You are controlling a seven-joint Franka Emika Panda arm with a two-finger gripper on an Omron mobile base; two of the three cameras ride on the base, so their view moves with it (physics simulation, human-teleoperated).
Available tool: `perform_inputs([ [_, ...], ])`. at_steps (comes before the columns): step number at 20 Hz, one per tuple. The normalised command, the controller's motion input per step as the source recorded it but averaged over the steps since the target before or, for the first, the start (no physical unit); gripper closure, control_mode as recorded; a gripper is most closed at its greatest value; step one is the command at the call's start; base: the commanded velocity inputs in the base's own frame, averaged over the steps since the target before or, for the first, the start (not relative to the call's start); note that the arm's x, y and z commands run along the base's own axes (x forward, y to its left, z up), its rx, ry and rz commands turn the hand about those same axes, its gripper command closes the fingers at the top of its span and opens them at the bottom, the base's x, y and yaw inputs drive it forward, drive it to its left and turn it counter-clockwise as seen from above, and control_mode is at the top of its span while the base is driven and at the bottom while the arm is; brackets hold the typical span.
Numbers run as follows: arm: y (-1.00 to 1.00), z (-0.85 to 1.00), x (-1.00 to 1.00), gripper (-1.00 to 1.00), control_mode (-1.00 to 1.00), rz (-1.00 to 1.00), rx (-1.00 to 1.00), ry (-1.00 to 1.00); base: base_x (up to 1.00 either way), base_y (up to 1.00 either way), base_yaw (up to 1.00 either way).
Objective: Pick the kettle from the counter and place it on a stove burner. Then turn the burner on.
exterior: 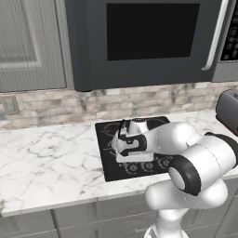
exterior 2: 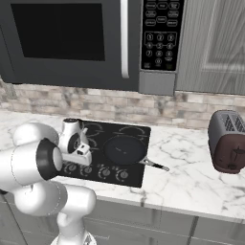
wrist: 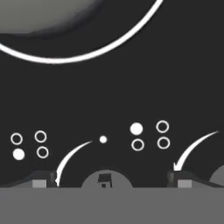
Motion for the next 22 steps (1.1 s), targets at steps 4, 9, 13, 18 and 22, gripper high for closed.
perform_inputs([
  [4,0.01,-0.01,-0.3,-1.0,-1.0,0.02,0.0,0.0,0.0,0.0,0.0],
  [9,0.0,0.0,0.0,-1.0,-1.0,0.0,0.0,0.0,0.0,0.0,0.0],
  [13,0.0,0.0,0.0,-1.0,-1.0,0.0,0.0,0.0,0.0,0.0,0.0],
  [18,0.0,0.0,0.04,-1.0,-1.0,0.0,0.0,0.0,0.0,0.0,0.0],
  [22,0.0,-0.01,0.09,-1.0,-1.0,0.0,0.0,0.0,0.0,0.0,0.0],
])
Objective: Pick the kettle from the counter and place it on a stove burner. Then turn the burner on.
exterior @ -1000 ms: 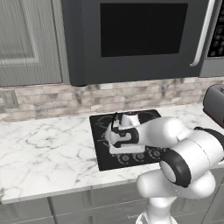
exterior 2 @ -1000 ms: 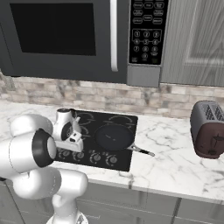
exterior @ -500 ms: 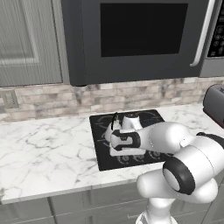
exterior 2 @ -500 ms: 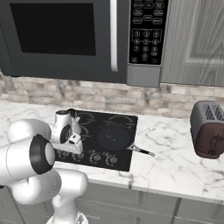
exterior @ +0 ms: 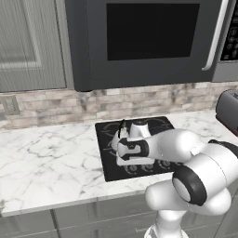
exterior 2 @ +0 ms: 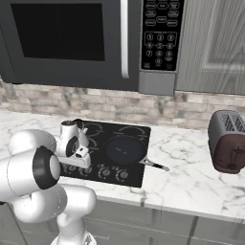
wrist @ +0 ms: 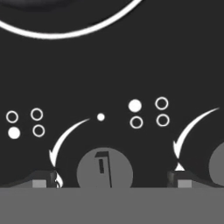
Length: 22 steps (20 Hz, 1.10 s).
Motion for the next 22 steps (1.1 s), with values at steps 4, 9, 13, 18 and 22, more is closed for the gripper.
perform_inputs([
  [4,0.0,0.0,0.04,-1.0,-1.0,0.0,0.0,0.0,0.0,0.0,0.0],
  [9,0.01,-0.07,0.02,-1.0,-1.0,0.0,0.0,0.0,0.0,0.0,0.0],
  [13,0.07,-0.1,0.0,-1.0,-1.0,0.0,0.0,0.0,0.0,0.0,0.0],
  [18,0.13,-0.19,0.0,-1.0,-1.0,0.0,-0.01,0.0,0.0,0.0,0.0],
  [22,0.06,-0.23,0.0,-1.0,-1.0,0.0,-0.07,0.0,0.0,0.0,0.0],
])
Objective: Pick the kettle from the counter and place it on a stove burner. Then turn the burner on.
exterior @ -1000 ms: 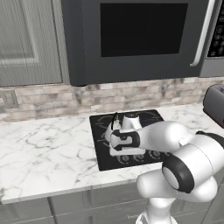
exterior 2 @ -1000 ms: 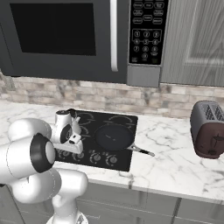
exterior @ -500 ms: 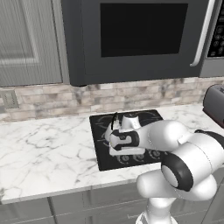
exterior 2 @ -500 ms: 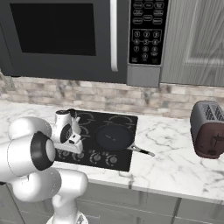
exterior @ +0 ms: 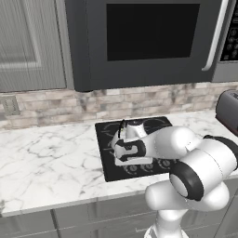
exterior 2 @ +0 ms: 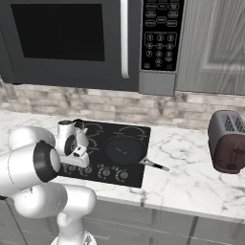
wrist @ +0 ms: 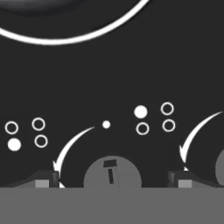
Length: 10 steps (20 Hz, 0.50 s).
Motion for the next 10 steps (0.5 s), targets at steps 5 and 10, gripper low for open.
perform_inputs([
  [5,0.01,-0.28,0.0,-1.0,-1.0,0.0,-0.08,0.0,0.0,0.0,0.0],
  [10,0.0,-0.04,0.0,1.0,-1.0,0.0,-0.01,0.0,0.0,0.0,0.0],
])
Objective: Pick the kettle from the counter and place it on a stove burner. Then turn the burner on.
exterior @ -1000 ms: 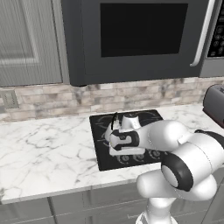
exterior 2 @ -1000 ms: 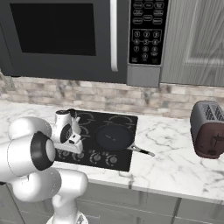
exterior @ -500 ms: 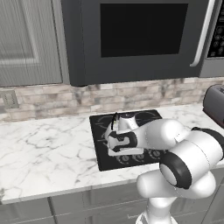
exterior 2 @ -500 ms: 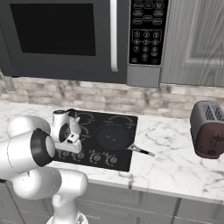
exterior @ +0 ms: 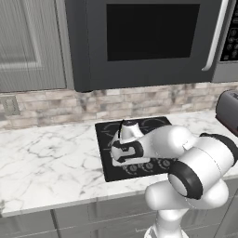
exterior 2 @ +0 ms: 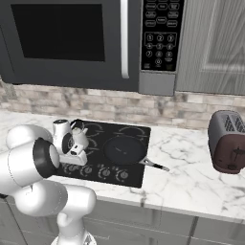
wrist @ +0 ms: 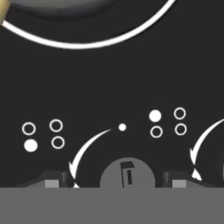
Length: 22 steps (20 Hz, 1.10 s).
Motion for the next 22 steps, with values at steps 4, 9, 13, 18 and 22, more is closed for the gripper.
perform_inputs([
  [4,0.0,0.0,0.0,1.0,-1.0,0.0,0.0,0.0,0.0,0.0,0.0],
  [9,0.0,0.0,0.0,1.0,-1.0,0.0,0.0,0.0,0.0,0.0,0.0],
  [13,0.0,0.0,-0.01,1.0,-1.0,0.0,0.0,0.0,0.0,0.0,0.0],
  [18,0.0,0.0,-0.13,1.0,-1.0,0.09,0.0,-0.02,0.0,0.0,0.0],
  [22,0.04,0.0,-0.29,1.0,-1.0,0.3,-0.01,0.0,0.0,0.0,0.0],
])
